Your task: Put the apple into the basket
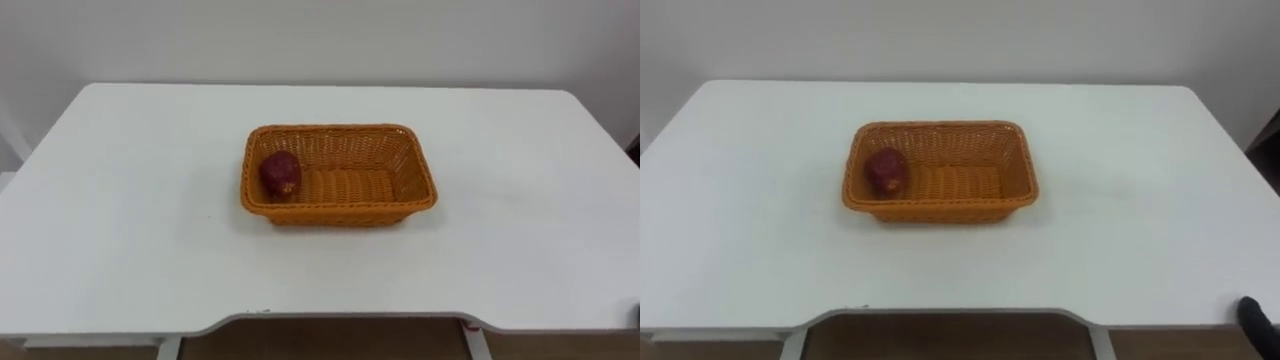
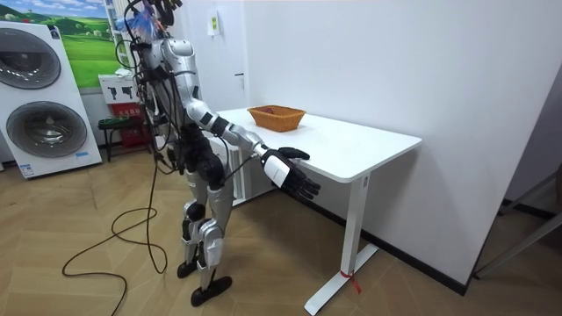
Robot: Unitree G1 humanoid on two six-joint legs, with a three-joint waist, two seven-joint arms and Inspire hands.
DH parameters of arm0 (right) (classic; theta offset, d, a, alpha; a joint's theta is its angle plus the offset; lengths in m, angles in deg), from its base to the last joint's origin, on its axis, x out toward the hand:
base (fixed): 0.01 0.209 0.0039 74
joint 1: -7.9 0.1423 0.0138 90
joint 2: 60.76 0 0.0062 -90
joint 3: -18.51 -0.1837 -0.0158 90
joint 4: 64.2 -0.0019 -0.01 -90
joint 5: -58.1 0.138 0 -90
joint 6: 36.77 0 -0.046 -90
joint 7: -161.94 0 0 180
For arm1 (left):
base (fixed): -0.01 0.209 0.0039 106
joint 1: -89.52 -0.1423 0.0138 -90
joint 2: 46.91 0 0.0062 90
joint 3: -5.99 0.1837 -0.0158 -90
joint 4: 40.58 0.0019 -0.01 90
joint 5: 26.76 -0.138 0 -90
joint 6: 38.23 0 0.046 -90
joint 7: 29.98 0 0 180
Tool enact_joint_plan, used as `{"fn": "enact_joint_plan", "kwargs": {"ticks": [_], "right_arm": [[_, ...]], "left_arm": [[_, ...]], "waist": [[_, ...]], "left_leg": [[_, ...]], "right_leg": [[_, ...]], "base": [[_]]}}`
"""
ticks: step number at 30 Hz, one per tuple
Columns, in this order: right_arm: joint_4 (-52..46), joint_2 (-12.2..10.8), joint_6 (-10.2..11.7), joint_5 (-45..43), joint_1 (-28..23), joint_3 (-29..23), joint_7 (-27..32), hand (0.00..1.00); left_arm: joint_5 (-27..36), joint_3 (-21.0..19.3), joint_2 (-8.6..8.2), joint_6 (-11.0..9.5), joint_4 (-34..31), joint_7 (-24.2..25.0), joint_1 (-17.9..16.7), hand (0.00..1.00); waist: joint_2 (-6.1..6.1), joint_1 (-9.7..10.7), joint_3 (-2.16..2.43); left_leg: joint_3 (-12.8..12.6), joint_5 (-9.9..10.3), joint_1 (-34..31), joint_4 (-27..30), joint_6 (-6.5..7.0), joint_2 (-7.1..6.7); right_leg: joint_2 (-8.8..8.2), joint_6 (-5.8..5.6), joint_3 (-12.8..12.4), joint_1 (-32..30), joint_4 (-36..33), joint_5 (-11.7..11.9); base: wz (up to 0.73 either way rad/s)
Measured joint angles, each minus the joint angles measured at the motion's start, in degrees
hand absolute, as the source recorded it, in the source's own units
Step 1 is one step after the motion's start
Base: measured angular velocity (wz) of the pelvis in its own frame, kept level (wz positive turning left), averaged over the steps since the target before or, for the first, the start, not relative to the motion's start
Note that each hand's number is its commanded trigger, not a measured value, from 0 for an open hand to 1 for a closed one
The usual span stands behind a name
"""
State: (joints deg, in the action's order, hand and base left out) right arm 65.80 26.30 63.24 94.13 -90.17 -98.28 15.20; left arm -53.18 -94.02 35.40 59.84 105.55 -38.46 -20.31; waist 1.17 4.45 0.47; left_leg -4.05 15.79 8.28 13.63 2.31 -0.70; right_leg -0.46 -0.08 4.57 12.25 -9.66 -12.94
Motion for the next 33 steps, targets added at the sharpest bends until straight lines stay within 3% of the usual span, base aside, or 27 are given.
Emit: {"fn": "enact_joint_plan", "kwargs": {"ticks": [8,13,20,22,24,26,27,29,33], "right_arm": [[-2.5,-0.8,0.3,2.4,0.0,0.0,5.8,0.0],[-1.5,-2.4,0.7,6.2,-0.1,-2.2,6.2,0.0],[0.3,-4.4,2.5,14.0,-0.1,-6.0,5.7,0.0],[5.7,-3.9,0.1,15.7,-0.5,-6.4,6.0,0.0],[13.0,-5.0,-3.8,21.2,-3.4,-6.5,7.0,0.0],[16.0,-5.9,-5.8,25.2,-5.8,-6.7,8.0,0.0],[17.1,-6.2,-6.4,27.1,-7.0,-6.7,8.7,0.0],[18.6,-6.3,-6.6,30.2,-7.7,-7.6,9.5,0.0],[20.4,-6.1,-6.7,34.6,-7.6,-8.2,9.4,0.0]], "left_arm": [[0.0,-2.2,0.36,-3.5,-1.0,0.0,-0.6,0.0],[0.9,-3.3,0.4,-3.8,-1.0,0.0,-0.7,0.0],[0.9,-3.5,0.48,-3.6,-1.1,-1.6,-0.9,0.0],[1.0,-3.4,0.47,-3.6,-1.1,-2.3,-0.7,0.0],[0.9,-3.4,0.26,-3.2,-1.0,-2.4,-0.8,0.0],[0.9,-3.5,-0.4,-2.8,-0.9,-2.3,-0.8,0.0],[1.0,-3.5,-0.69,-2.6,-0.8,-2.1,-1.1,0.0],[1.0,-3.8,-0.55,-2.2,-0.8,-2.0,-1.0,0.0],[1.6,-4.2,-0.47,-2.2,-0.7,-0.4,-0.1,0.0]], "waist": [[1.09,0.6,0.12],[1.54,1.1,0.47],[1.87,1.5,0.53],[1.86,1.6,0.52],[1.39,1.6,0.37],[0.5,1.6,0.4],[-0.46,1.5,0.22],[-0.8,2.1,0.09],[0.25,3.2,-0.05]], "left_leg": [[-0.5,-0.2,-1.7,-0.1,0.05,-0.19],[-0.5,-0.2,-1.6,-0.1,0.05,-0.25],[-0.3,-0.2,-0.8,-0.2,0.05,-0.11],[-0.3,-0.2,-0.9,-0.2,0.05,-0.16],[-0.6,-0.2,-0.8,-0.5,0.05,-0.21],[-1.1,-0.2,-0.8,-0.5,0.05,-0.15],[-1.5,-0.2,-1.0,-0.7,0.05,-0.03],[-2.1,-0.2,-1.3,-0.9,0.05,-0.04],[-2.2,-0.2,-3.0,0.2,0.0,0.03]], "right_leg": [[-0.09,0.0,0.2,-2.2,-0.4,0.0],[-0.15,0.0,0.1,-1.9,-0.2,0.0],[-0.11,0.03,-2.8,-1.2,0.0,0.0],[-0.11,0.03,-2.8,-1.3,0.1,0.0],[0.03,0.02,-3.0,-1.4,-0.1,0.0],[0.12,0.02,-3.6,-1.9,-0.4,0.0],[0.24,-0.01,-4.3,-2.4,-0.8,0.0],[0.21,-0.02,-4.6,-3.3,-1.2,-0.4],[0.32,0.32,-5.3,-5.3,-1.6,-0.8]], "base": [[0.0],[0.07],[0.04],[0.0],[-0.08],[-0.27],[-0.4],[-0.38],[-0.13]]}}
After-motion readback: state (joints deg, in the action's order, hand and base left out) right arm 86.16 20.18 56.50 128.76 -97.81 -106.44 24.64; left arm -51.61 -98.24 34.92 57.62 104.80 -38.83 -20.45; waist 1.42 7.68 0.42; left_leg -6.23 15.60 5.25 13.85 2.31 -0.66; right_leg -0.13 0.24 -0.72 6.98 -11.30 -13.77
